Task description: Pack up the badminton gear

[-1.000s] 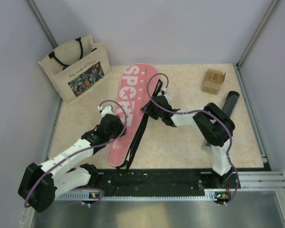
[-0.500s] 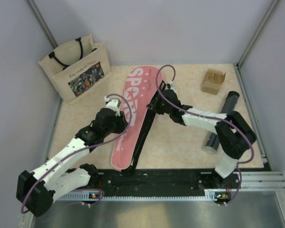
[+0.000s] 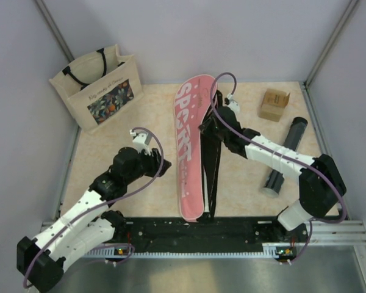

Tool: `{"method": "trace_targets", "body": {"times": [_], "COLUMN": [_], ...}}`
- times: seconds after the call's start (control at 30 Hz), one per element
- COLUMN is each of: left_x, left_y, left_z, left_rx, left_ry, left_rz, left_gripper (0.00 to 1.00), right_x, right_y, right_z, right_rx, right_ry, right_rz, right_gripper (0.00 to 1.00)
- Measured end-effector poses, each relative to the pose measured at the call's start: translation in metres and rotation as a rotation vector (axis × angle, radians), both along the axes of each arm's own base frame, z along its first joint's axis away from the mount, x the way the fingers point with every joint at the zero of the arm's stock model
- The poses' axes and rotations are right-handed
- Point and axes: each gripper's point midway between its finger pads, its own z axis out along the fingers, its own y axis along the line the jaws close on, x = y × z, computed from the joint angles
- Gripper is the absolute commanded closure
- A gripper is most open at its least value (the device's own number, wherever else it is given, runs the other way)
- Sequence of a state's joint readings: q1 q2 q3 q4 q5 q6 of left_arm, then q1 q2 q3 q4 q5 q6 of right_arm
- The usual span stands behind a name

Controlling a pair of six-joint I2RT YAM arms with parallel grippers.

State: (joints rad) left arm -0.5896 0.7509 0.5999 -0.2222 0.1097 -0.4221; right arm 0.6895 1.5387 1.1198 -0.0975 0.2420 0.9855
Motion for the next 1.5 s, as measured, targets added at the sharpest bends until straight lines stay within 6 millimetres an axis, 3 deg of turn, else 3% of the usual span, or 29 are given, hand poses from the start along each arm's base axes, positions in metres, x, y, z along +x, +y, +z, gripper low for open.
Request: {"method": "trace_targets", "body": {"times": [0.13,0.2,0.27,0.3,0.4,0.57,0.73,0.83,1.03,1.1,1.17,1.3,1.4,1.5], "left_x": [-0.009,-0.015,-0.020,-0.021,-0.021,-0.019,-0.024,-0.024,-0.021,-0.020,-0.019,-0.016,-0.016,-0.014], "left_y": [0.004,0.004,0.003,0.003,-0.002,-0.009,-0.009,-0.010,-0.012,-0.013,-0.014,-0.018,-0.019,-0.019], "left_z": [-0.054,-0.076,-0.090,-0.095,-0.101,-0.112,-0.134,-0.144,-0.158,-0.162,-0.165,-0.165,-0.165,-0.161], "left_rx": [-0.008,-0.007,-0.007,-0.007,-0.022,-0.055,-0.051,-0.042,-0.027,-0.022,-0.021,-0.031,-0.030,-0.014], "left_ry": [0.197,0.280,0.343,0.367,0.408,0.445,0.502,0.523,0.542,0.548,0.552,0.543,0.538,0.523], "left_rz": [0.075,0.095,0.103,0.110,0.116,0.119,0.131,0.134,0.138,0.138,0.135,0.121,0.111,0.104], "left_gripper": [0.51,0.50,0.50,0.51,0.51,0.54,0.58,0.60,0.65,0.66,0.68,0.69,0.64,0.56], "right_x": [-0.002,-0.007,-0.015,-0.019,-0.037,-0.049,-0.043,-0.039,-0.026,-0.024,-0.023,-0.030,-0.032,-0.035], "right_y": [-0.008,-0.022,-0.041,-0.048,-0.071,-0.086,-0.075,-0.065,-0.049,-0.043,-0.040,-0.038,-0.037,-0.039], "right_z": [-0.020,-0.046,-0.076,-0.086,-0.117,-0.132,-0.135,-0.147,-0.146,-0.146,-0.147,-0.152,-0.147,-0.128], "right_rx": [-0.046,-0.097,-0.154,-0.164,-0.173,-0.121,-0.048,-0.009,0.075,0.101,0.123,0.188,0.238,0.260], "right_ry": [-0.002,0.030,0.081,0.102,0.172,0.189,0.158,0.164,0.114,0.106,0.102,0.119,0.128,0.148], "right_rz": [0.022,0.034,0.060,0.082,0.149,0.201,0.255,0.282,0.298,0.302,0.300,0.283,0.258,0.225], "right_gripper": [0.79,0.67,0.44,0.40,0.36,0.33,0.34,0.35,0.40,0.45,0.57,1.00,1.00,1.00]}}
